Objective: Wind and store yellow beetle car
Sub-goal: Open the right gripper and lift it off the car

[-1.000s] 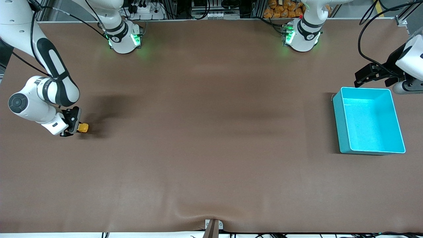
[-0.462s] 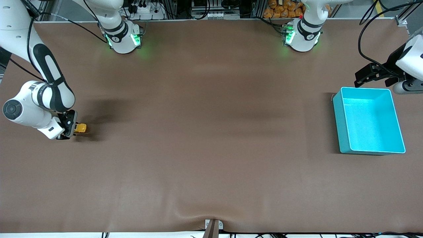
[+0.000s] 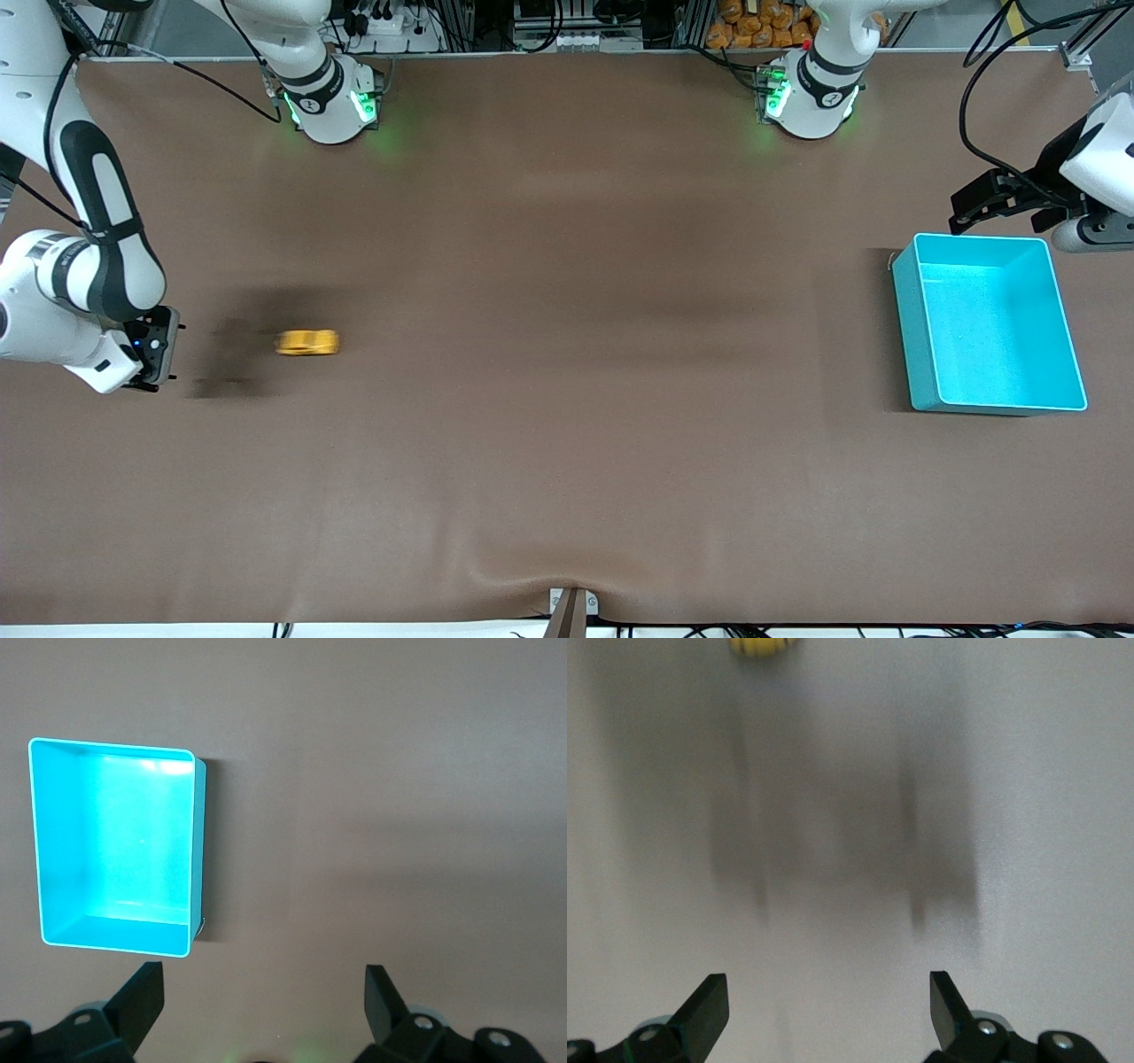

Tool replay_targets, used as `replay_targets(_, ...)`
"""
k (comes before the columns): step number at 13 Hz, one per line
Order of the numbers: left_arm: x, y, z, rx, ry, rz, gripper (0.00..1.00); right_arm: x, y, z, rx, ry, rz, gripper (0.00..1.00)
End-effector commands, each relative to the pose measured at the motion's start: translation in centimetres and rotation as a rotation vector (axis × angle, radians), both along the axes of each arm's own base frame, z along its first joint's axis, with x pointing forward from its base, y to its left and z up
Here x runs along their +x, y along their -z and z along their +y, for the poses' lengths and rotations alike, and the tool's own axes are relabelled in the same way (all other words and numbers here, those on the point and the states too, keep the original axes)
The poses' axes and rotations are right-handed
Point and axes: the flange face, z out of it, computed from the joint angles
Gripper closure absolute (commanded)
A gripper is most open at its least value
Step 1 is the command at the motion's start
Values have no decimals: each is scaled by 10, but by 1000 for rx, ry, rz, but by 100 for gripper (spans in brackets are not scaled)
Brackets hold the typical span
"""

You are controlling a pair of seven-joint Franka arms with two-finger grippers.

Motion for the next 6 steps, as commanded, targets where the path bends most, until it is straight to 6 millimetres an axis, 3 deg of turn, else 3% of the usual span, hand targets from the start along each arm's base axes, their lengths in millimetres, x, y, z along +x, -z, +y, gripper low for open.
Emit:
replay_targets(1,-3,-5,-2,9,12,-12,0,1,2,-9,31,18,3,0)
replay_targets(6,-4,-6,-2,9,9,-13,0,-1,0,-15,40,40,-2,0)
